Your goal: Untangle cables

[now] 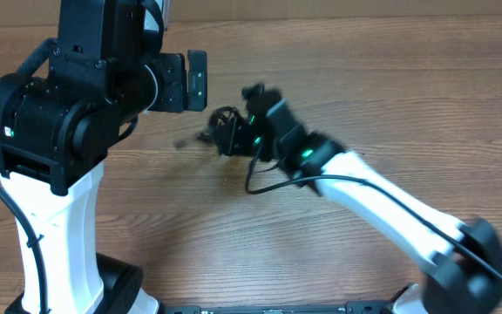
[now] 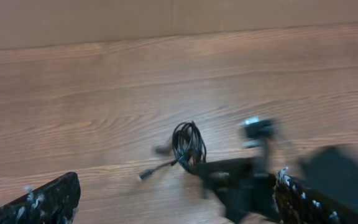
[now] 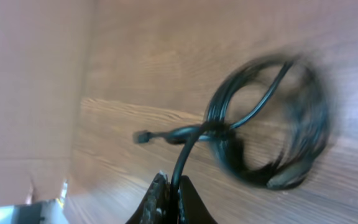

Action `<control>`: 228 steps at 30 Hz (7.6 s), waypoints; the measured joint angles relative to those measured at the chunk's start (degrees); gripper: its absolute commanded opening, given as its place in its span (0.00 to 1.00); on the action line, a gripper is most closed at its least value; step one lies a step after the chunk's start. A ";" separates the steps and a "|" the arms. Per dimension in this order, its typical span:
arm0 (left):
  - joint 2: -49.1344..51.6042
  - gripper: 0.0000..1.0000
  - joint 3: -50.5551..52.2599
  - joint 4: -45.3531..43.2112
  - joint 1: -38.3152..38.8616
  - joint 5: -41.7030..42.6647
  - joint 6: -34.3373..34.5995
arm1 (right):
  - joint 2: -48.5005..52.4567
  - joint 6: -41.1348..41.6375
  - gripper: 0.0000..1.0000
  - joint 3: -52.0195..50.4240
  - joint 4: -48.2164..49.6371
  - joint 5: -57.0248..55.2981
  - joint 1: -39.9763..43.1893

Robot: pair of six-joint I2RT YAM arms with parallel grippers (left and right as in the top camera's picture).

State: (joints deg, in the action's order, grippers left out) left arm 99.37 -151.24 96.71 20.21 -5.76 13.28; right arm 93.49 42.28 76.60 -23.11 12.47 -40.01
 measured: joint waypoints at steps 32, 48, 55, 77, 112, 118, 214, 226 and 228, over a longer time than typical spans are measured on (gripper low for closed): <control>0.00 1.00 0.00 -0.20 0.00 -3.13 -1.46 | -3.98 -16.81 0.97 0.61 -43.76 -8.22 -14.21; 0.00 1.00 0.00 0.00 0.00 -3.10 -1.46 | -3.85 -33.90 0.86 -10.67 -27.45 -13.40 -30.03; 0.00 1.00 0.00 0.02 0.00 -3.10 -1.46 | -0.48 -32.74 0.72 -13.05 -16.65 -10.82 -23.96; 0.00 1.00 0.00 0.00 0.00 -3.10 -1.46 | 6.93 -29.64 0.04 -12.15 -23.82 -2.21 -16.76; 0.00 1.00 0.00 0.04 0.00 -3.10 -1.90 | 2.99 -36.24 0.94 22.08 -50.23 -6.78 2.45; 0.00 1.00 0.00 0.07 0.00 -3.10 -1.92 | 3.02 -28.20 0.80 11.74 -49.37 -3.13 -1.62; 0.00 1.00 0.07 0.15 0.00 -0.57 -4.52 | -0.07 -26.86 0.04 41.75 -53.48 -18.49 0.76; 9.62 1.00 0.07 -1.68 0.00 23.85 -14.23 | 0.00 -29.99 0.04 46.23 -55.95 -19.34 8.83; 14.38 1.00 0.11 -1.79 0.00 29.42 -20.74 | 0.00 -30.69 0.04 48.43 -57.07 -19.34 8.85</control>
State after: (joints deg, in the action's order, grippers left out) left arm 113.75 -151.13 94.91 20.21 23.66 -7.46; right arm 93.49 11.60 125.03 -80.18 -6.87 -31.16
